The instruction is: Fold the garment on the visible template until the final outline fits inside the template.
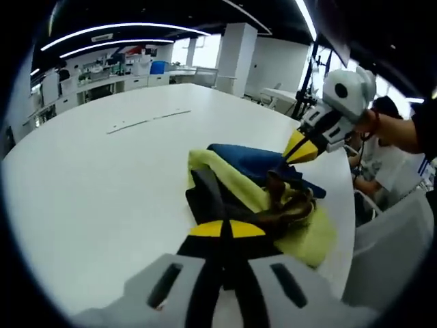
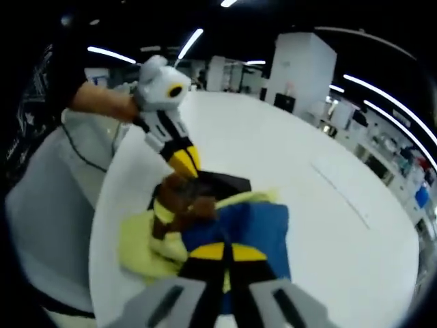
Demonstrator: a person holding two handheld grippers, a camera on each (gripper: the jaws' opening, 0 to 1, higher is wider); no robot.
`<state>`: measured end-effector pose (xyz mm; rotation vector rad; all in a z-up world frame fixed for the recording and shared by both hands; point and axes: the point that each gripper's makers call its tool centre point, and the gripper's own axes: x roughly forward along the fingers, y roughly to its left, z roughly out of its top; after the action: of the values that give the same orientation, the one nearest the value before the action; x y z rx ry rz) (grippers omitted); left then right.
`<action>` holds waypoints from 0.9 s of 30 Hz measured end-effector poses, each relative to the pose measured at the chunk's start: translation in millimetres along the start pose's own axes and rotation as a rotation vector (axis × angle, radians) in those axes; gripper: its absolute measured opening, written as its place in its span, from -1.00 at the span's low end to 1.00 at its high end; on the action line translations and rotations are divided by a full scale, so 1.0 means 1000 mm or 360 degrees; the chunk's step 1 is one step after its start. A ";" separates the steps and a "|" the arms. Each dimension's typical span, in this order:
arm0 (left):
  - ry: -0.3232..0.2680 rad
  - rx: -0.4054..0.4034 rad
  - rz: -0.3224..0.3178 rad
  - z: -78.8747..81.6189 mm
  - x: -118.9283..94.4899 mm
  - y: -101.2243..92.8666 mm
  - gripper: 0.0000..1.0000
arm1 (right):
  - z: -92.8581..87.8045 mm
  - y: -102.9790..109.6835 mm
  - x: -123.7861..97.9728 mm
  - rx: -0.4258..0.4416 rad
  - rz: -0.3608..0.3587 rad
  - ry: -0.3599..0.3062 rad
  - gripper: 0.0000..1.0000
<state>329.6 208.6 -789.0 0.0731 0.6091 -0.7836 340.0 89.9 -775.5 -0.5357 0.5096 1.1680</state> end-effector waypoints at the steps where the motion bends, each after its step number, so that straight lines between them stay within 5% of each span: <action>1: -0.0013 -0.0012 0.0004 0.003 -0.003 0.000 -1.00 | 0.002 0.000 -0.002 -0.0007 -0.0007 0.0000 -1.00; 12: -0.0244 -0.0243 0.0104 0.038 -0.036 0.019 -1.00 | 0.019 -0.017 -0.022 -0.0056 -0.0104 -0.0035 -1.00; 27: -0.0506 -0.0294 0.0274 0.096 -0.059 0.056 -1.00 | 0.044 -0.066 -0.050 -0.0087 -0.0320 -0.0114 -1.00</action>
<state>382.8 259.2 -686.4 -0.1644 0.3650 -0.5539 391.7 62.3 -702.4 -0.5766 0.3547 1.0074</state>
